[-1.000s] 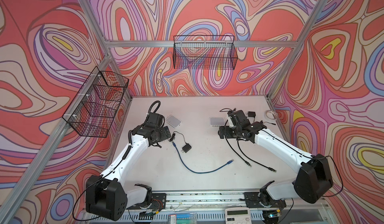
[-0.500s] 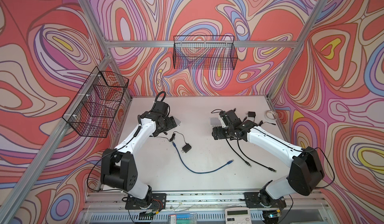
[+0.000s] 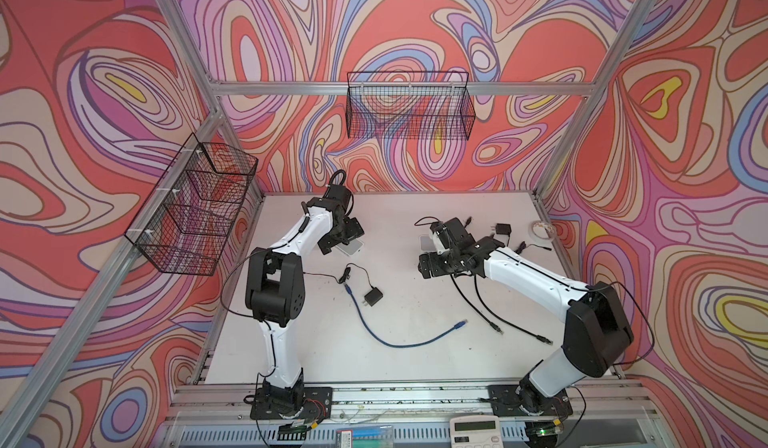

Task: Insert the plug into the switch port
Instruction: 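Move left gripper over the white switch while right arm swings toward center, then grasp the white switch with left gripper and lift it on edge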

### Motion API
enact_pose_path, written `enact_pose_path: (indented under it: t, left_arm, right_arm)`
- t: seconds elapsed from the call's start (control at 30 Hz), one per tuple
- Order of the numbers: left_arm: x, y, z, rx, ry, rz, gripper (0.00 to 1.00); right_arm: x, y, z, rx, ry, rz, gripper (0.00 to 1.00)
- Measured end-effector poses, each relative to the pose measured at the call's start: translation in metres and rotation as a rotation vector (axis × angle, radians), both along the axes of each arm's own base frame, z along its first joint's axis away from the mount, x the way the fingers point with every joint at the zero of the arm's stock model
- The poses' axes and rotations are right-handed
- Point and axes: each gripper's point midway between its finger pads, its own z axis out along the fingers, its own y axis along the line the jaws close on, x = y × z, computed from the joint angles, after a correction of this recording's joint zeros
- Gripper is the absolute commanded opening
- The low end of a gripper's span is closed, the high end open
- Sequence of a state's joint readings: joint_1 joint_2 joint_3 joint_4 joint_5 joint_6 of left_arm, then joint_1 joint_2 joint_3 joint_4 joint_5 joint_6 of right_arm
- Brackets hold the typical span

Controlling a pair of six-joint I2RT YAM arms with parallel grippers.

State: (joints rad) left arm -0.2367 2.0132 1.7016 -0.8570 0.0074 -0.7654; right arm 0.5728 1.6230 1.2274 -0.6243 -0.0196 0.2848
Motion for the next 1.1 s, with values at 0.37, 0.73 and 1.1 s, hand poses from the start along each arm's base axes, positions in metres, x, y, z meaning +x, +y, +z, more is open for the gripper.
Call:
enact_pose_path:
  t: [0.37,0.73,1.1]
  left_arm:
    - [0.001,-0.003,-0.026,-0.029,0.068,0.093,1.00]
    - [0.021,-0.008,-0.044,-0.030,0.091,0.113,0.99]
    - [0.035,-0.008,-0.055,-0.034,0.110,0.140,0.99]
  right_arm:
    - [0.000,0.013,-0.023,-0.005,0.052,0.088,0.95]
    - [-0.001,0.022,-0.030,0.014,0.068,0.132,0.95]
    - [-0.002,0.029,-0.034,0.037,0.079,0.162,0.95]
